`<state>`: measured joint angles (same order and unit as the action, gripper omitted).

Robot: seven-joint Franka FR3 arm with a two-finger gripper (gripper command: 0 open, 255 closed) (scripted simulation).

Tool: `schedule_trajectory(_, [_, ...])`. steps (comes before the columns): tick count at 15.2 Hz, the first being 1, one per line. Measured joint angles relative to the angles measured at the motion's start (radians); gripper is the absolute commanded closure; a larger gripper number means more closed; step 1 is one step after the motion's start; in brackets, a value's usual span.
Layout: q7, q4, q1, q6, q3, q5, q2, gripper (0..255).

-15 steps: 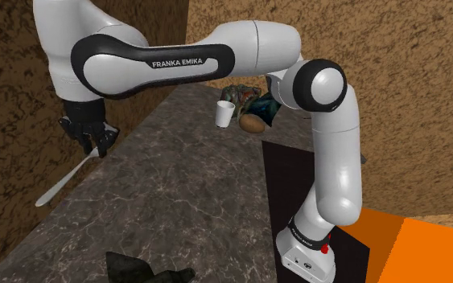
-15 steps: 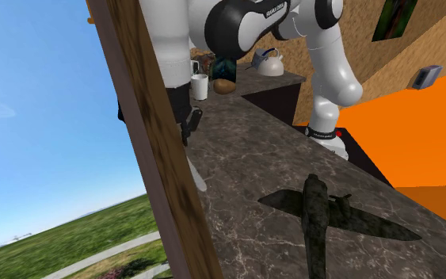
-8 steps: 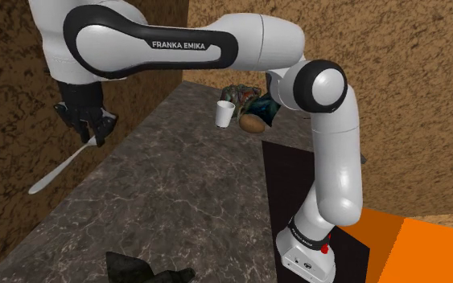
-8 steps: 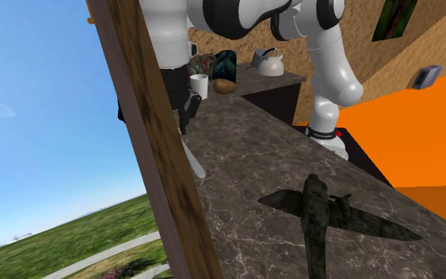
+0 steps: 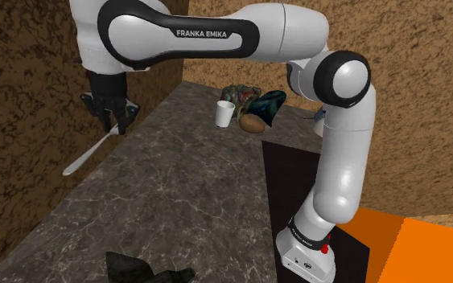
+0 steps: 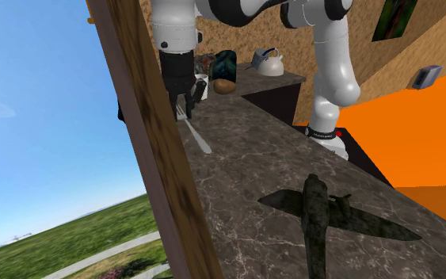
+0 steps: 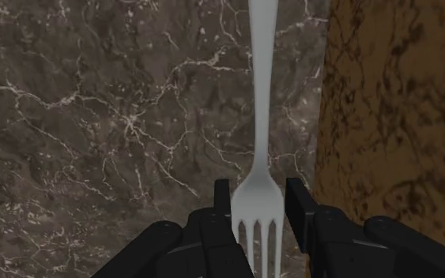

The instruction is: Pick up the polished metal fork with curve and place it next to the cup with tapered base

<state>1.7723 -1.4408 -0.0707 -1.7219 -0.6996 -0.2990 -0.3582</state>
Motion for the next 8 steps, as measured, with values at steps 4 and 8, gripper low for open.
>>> schedule_trajectory(4, [-0.105, -0.171, 0.124, -0.064, 0.002, 0.091, 0.146, 255])
schedule_trajectory(8, [-0.219, -0.277, 0.209, -0.103, 0.028, 0.161, 0.247, 255])
